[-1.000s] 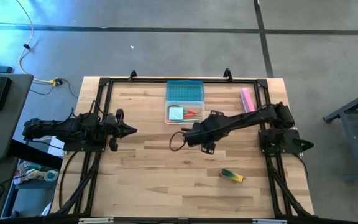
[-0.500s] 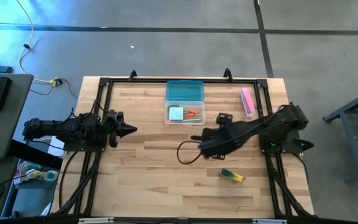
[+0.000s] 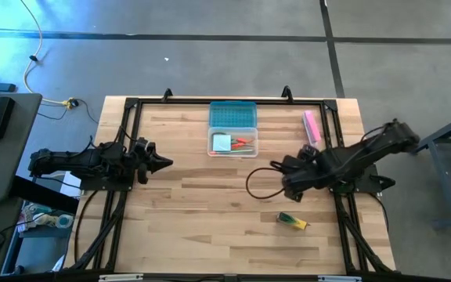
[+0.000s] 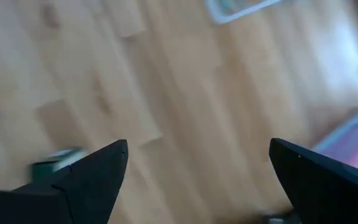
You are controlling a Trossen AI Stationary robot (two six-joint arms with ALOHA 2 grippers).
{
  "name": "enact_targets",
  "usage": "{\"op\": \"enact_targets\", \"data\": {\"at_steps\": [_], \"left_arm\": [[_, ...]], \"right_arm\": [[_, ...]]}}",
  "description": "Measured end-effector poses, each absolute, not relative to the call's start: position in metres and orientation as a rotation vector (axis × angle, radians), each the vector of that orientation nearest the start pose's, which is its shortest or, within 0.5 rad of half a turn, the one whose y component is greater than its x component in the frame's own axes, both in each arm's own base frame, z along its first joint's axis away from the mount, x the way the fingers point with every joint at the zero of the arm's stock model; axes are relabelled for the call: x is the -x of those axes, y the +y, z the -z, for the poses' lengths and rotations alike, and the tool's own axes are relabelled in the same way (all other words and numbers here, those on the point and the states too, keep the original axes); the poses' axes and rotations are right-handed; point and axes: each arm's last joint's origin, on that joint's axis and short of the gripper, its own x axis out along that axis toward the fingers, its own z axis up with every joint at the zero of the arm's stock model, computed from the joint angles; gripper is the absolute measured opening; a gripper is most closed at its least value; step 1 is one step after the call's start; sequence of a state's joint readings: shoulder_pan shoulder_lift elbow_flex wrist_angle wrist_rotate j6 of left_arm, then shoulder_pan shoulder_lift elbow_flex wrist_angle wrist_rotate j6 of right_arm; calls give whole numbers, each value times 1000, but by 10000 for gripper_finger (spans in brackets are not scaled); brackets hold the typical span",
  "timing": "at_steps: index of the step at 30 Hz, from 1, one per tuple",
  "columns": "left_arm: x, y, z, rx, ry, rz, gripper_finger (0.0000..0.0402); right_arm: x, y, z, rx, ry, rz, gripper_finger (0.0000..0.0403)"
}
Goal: Pack school essentials
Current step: Put the yellow crayon box into the supply box
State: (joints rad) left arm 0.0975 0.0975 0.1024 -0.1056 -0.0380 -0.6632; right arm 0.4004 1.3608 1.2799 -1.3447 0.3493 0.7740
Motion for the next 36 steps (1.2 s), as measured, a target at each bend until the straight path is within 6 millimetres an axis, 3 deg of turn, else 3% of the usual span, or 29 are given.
{"op": "enact_targets", "data": {"at_steps": [8, 22, 30, 36], "left_arm": [[-98, 11, -181, 665, 52, -164, 5], [-98, 11, -181, 679, 52, -165, 5], [-98, 11, -181, 680, 54, -161, 5], [-98, 11, -180, 680, 55, -162, 5]], "right_arm": [[-199, 95, -286, -382, 1224, 354, 380], [-195, 157, -251, -350, 1305, 291, 380], [-203, 183, -221, -334, 1385, 299, 380], [-206, 191, -199, -312, 1449, 370, 380]]}}
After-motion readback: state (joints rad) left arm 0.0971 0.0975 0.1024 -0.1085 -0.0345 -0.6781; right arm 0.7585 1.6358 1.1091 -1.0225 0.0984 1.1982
